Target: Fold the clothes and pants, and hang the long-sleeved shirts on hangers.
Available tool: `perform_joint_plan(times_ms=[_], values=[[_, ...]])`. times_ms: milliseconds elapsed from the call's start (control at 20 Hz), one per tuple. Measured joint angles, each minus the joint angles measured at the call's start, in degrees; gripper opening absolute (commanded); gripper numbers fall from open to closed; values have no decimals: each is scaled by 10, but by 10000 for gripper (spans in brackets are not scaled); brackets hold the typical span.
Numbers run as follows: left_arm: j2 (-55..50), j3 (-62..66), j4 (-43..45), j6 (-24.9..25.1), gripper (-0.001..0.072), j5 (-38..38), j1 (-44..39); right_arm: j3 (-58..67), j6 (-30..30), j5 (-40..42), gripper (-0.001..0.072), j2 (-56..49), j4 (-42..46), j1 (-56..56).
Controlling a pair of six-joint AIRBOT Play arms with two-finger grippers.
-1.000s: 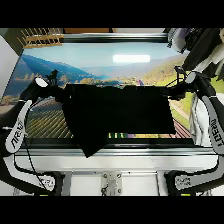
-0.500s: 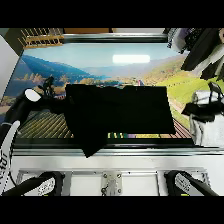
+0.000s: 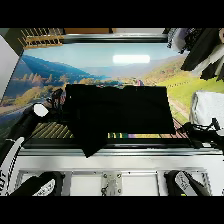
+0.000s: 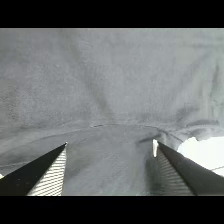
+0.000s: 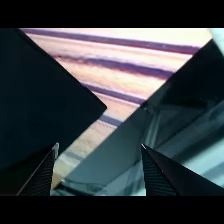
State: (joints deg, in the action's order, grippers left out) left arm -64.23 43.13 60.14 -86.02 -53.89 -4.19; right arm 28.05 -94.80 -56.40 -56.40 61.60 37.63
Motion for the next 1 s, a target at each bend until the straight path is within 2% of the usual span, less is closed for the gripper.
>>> perform_joint_plan(times_ms=[350,450,500,550,600,750,1000], values=[[2,-4,-2,0,566,14,-5,-22,2,119,528,-49,-63,-104],[2,-4,-2,0,565,15,-5,-22,3,148,415,-62,-73,-131],[2,-4,-2,0,565,16,-5,-23,3,158,305,-68,-75,-140],[3,-4,-2,0,564,17,-5,-23,3,166,121,-72,-76,-146],[3,-4,-1,0,564,17,-3,-23,3,170,14,-75,-76,-151],[4,-11,1,-13,535,2,23,-21,18,174,14,-73,-72,-159],[20,-93,3,-38,534,-21,89,-19,42,175,14,-58,-76,-162]])
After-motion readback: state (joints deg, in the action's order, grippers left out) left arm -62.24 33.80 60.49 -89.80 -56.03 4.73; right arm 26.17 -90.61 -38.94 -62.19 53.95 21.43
